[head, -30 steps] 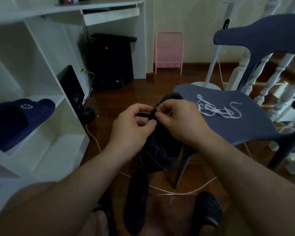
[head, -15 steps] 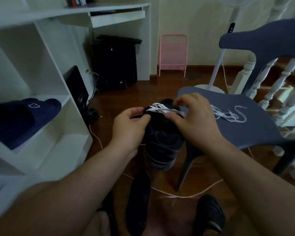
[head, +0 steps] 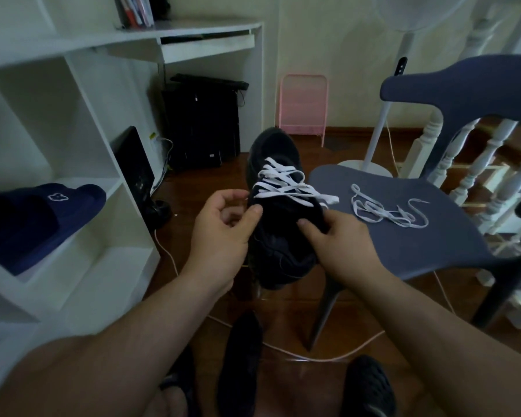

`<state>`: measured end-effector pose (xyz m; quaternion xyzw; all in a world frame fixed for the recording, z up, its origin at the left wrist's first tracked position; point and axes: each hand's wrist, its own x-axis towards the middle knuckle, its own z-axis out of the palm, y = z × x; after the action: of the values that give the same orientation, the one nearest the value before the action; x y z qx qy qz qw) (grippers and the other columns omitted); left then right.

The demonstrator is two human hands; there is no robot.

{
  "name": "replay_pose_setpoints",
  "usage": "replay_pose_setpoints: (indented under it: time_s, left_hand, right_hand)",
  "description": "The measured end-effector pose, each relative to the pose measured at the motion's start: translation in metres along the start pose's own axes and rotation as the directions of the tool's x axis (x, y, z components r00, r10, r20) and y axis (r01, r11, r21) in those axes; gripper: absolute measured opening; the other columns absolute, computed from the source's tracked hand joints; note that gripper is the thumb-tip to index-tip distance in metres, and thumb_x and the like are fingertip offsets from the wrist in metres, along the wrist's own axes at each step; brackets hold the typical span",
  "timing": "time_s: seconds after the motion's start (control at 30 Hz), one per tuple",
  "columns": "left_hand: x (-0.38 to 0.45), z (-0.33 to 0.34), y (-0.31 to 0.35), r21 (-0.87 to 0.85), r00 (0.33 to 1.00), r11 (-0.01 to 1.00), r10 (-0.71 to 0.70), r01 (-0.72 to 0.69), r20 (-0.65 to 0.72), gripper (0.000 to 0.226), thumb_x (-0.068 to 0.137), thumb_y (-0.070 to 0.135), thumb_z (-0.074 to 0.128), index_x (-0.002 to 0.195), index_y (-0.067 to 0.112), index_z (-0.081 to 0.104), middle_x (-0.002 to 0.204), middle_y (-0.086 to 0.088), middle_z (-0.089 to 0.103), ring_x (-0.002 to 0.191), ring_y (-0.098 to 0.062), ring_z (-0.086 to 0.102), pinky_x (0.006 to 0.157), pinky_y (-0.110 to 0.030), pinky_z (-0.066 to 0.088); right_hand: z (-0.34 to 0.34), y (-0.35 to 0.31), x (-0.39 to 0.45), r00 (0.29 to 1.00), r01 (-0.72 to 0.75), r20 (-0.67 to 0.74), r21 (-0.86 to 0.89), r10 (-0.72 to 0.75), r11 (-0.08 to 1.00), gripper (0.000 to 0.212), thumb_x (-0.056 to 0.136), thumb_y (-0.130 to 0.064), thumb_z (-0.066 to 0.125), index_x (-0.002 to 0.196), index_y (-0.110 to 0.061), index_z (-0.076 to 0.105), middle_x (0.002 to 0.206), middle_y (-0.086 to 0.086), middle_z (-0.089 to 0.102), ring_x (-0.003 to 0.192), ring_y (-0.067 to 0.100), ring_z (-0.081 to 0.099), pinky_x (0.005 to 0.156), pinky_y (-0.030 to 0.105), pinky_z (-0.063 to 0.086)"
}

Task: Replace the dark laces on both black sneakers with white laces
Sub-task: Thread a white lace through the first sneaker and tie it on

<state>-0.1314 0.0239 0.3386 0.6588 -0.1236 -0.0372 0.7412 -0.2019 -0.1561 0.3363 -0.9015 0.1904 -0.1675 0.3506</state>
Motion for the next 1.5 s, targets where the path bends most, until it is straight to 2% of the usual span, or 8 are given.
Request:
replay_pose_setpoints:
  time_s: [0.23,0.33,0.43,0.7,0.93,1.13,1.3,1.5]
  left_hand:
    - [0.012,-0.01,0.001,0.141,0.997,0.99,0.008,-0.019,0.074,0.023,0.108,0.008,0.054,0.097,0.022,0.067,0.085,0.013,0.076,0.081,-0.003,0.072,0.07,-0.02,0.057]
    - [0.023,-0.017,0.005,0.014,0.996,0.997,-0.072,0.073,-0.055,0.023,0.113,0.011,0.041,0.104,0.022,0.059,0.094,0.003,0.075,0.086,-0.009,0.075,0.078,-0.029,0.061]
    - [0.029,-0.023,0.008,-0.017,0.987,0.993,-0.12,0.119,-0.108,0.021,0.114,0.013,0.04,0.105,0.022,0.057,0.099,-0.003,0.072,0.081,-0.009,0.074,0.087,-0.039,0.062]
    - [0.018,-0.014,0.007,-0.178,0.959,0.944,-0.26,0.278,0.117,0.025,0.11,0.032,0.053,0.135,0.031,0.057,0.109,-0.004,0.076,0.099,-0.019,0.078,0.086,-0.04,0.061]
    - [0.02,-0.012,0.004,-0.027,0.966,0.97,-0.238,0.242,0.101,0.019,0.11,0.024,0.053,0.119,0.017,0.069,0.106,0.002,0.077,0.094,-0.013,0.075,0.072,-0.029,0.061]
    - [0.029,-0.022,0.004,-0.397,0.891,0.825,-0.453,0.402,-0.038,0.027,0.114,0.026,0.04,0.098,0.019,0.06,0.072,0.002,0.072,0.076,-0.021,0.077,0.073,-0.047,0.062]
    - [0.035,-0.025,0.001,-0.614,0.826,0.69,-0.553,0.384,-0.106,0.022,0.112,0.02,0.043,0.108,0.009,0.061,0.072,-0.005,0.073,0.069,-0.022,0.079,0.054,-0.042,0.062]
    - [0.035,-0.025,0.001,-0.631,0.808,0.668,-0.579,0.395,-0.106,0.032,0.115,0.026,0.039,0.105,0.009,0.063,0.085,-0.004,0.073,0.071,-0.019,0.078,0.05,-0.039,0.061]
  right_hand:
    - [-0.001,0.002,-0.003,0.987,0.089,-0.132,-0.007,-0.089,0.996,0.008,0.101,-0.035,0.058,0.096,-0.029,0.059,0.075,-0.011,0.06,0.074,0.017,0.06,0.062,0.035,0.042]
    - [-0.005,0.003,-0.001,0.977,0.113,-0.187,0.035,-0.104,0.993,0.016,0.104,-0.035,0.053,0.089,-0.027,0.051,0.073,-0.007,0.058,0.067,0.01,0.055,0.058,0.037,0.041]
    - [-0.01,0.005,0.002,0.975,0.095,-0.208,0.074,-0.078,0.993,0.02,0.103,-0.033,0.051,0.084,-0.027,0.049,0.074,-0.007,0.058,0.067,0.008,0.054,0.058,0.035,0.042]
    - [-0.004,0.003,-0.002,0.986,0.082,-0.157,0.114,-0.064,0.99,0.02,0.104,-0.035,0.051,0.094,-0.021,0.059,0.079,-0.006,0.063,0.08,0.003,0.058,0.065,0.033,0.047]
    - [0.001,0.007,0.001,0.997,0.032,-0.072,0.225,-0.017,0.974,0.013,0.104,-0.035,0.055,0.103,-0.028,0.066,0.089,-0.016,0.068,0.087,-0.011,0.059,0.061,0.009,0.044]
    - [0.01,0.007,0.0,0.999,-0.005,-0.04,0.269,0.016,0.963,0.015,0.104,-0.031,0.056,0.094,-0.03,0.066,0.083,-0.015,0.069,0.076,-0.008,0.061,0.057,0.009,0.041]
    - [0.016,0.004,-0.003,1.0,-0.011,-0.011,0.294,0.015,0.956,0.014,0.104,-0.029,0.055,0.099,-0.027,0.069,0.084,-0.013,0.071,0.076,0.001,0.062,0.062,0.022,0.044]
    - [0.016,0.004,-0.004,1.0,0.008,-0.018,0.289,-0.003,0.957,0.017,0.104,-0.031,0.055,0.109,-0.024,0.07,0.094,-0.013,0.073,0.088,-0.001,0.064,0.071,0.019,0.047]
